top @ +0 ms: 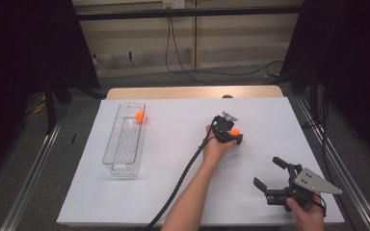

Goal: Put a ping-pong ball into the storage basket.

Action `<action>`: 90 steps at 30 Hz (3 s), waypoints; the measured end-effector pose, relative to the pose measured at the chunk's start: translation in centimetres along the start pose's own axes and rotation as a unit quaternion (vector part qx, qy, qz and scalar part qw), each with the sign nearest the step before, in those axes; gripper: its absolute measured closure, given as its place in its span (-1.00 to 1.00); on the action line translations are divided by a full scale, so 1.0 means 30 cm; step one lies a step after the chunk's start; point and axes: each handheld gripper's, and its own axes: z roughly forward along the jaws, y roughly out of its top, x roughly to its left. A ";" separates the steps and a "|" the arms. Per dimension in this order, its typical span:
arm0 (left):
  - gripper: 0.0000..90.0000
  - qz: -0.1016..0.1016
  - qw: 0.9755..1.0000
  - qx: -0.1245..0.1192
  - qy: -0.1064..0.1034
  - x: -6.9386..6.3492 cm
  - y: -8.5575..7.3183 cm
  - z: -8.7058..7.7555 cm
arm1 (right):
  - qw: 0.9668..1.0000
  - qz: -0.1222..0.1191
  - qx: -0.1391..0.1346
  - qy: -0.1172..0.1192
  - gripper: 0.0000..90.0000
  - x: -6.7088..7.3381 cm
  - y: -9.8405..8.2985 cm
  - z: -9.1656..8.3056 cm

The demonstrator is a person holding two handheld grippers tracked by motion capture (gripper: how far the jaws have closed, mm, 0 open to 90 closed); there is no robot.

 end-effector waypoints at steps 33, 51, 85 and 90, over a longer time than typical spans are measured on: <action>0.13 -0.015 0.998 -0.023 -0.049 0.063 -0.026 -0.196 | 1.000 -0.003 0.004 -0.006 -0.95 -0.001 -0.005 -0.001; 0.13 -0.004 0.998 -0.029 -0.049 0.087 -0.066 -0.287 | 1.000 -0.005 0.008 -0.006 -0.95 0.000 -0.006 0.004; 0.13 0.011 0.999 -0.022 -0.046 0.099 -0.107 -0.384 | 1.000 -0.007 0.007 -0.012 -0.95 0.005 -0.007 -0.002; 0.13 0.009 0.999 -0.026 -0.046 0.110 -0.118 -0.416 | 1.000 -0.007 0.009 -0.011 -0.95 0.006 -0.008 -0.001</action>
